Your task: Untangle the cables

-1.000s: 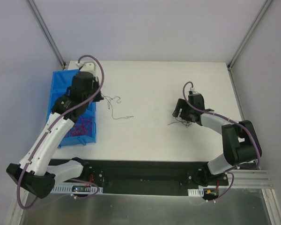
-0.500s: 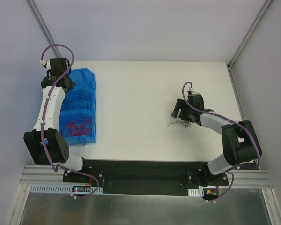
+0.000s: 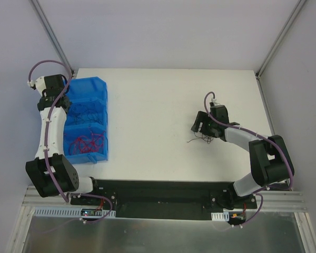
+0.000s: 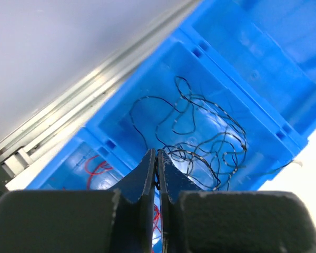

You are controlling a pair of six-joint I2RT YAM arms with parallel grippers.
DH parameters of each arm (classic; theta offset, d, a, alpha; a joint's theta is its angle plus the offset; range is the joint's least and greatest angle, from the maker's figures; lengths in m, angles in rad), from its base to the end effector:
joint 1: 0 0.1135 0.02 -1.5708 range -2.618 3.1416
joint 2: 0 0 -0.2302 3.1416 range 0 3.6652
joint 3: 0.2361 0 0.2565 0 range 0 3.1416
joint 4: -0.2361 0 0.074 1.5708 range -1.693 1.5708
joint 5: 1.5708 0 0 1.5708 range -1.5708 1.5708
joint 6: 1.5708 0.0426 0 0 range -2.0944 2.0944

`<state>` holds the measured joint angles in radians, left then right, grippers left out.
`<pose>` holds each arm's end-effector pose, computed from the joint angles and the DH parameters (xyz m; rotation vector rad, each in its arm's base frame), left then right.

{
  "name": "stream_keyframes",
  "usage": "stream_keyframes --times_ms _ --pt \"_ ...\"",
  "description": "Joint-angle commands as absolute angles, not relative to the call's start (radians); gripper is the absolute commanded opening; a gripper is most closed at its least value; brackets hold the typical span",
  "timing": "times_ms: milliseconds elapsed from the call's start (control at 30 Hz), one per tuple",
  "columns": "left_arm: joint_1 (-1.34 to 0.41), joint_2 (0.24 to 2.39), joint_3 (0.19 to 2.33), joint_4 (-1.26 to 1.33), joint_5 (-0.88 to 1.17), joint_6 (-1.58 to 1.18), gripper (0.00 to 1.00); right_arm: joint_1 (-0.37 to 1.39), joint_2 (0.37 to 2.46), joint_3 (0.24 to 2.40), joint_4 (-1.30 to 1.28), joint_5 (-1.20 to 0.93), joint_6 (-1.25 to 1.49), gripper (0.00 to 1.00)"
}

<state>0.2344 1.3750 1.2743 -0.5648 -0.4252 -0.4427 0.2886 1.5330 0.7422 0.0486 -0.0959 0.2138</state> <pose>0.3053 0.0910 0.3043 -0.9392 1.9789 0.3576 0.3009 0.0936 0.1298 -0.1366 2.3329 0.3640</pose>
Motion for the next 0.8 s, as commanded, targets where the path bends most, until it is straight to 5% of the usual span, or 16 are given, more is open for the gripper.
stream_keyframes --times_ms 0,367,567,767 --pt "0.282 1.302 1.267 -0.555 -0.466 -0.477 0.00 0.295 1.531 0.773 0.069 -0.112 0.224 0.82" --pt "0.287 1.367 1.275 -0.557 -0.344 -0.486 0.00 0.295 1.537 0.776 0.069 -0.118 0.225 0.82" --pt "0.296 1.362 1.281 -0.564 -0.295 -0.502 0.64 0.296 1.540 0.779 0.063 -0.103 0.219 0.82" --pt "0.296 1.315 1.276 -0.546 -0.215 -0.511 0.77 0.319 1.542 0.785 0.066 -0.097 0.212 0.82"
